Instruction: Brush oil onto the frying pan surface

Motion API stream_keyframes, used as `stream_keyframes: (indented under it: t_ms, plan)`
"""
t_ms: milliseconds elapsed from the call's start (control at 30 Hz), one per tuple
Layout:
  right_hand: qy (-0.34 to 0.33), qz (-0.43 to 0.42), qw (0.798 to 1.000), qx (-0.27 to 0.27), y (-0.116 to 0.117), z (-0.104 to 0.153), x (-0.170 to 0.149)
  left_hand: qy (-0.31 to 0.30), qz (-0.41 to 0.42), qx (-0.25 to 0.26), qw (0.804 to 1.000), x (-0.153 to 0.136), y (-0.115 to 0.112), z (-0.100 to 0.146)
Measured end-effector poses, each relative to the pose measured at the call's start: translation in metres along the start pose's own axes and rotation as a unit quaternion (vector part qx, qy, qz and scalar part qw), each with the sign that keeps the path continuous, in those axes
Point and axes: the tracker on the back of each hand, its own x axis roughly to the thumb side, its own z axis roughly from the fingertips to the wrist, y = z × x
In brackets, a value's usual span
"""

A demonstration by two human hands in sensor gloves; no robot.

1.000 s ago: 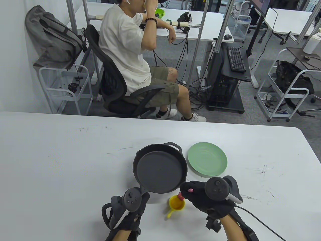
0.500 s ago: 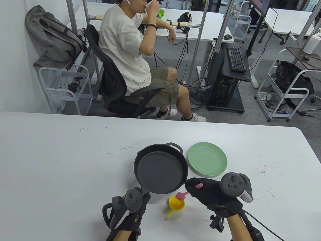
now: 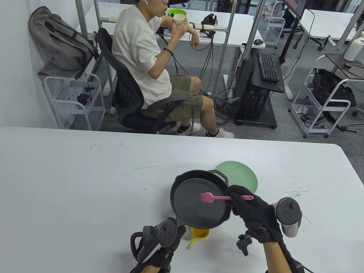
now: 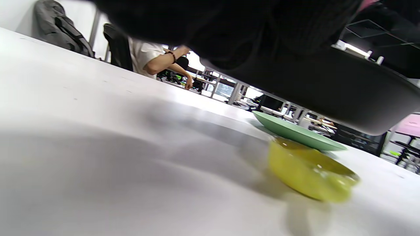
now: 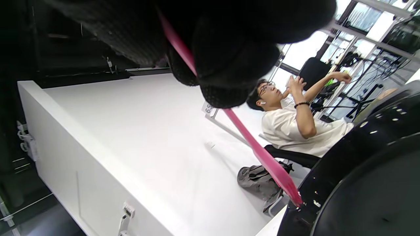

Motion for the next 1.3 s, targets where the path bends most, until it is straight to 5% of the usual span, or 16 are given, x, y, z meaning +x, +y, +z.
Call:
stream_keyframes:
  t_ms: [600,900,1300]
  plan:
    - [0.071,0.102,0.989,0.082,0.044,-0.008,-0.022,-0.067,-0.028,-0.012,0.997,0.033,-0.008,0.010]
    - [0.106,0.222,0.969,0.029,0.032,-0.006,-0.022,-0.068,-0.032,-0.008,0.997,0.031,-0.007,0.009]
    - [0.124,0.273,0.954,-0.006,0.013,-0.003,-0.016,-0.063,-0.027,-0.009,0.998,0.029,-0.006,0.008]
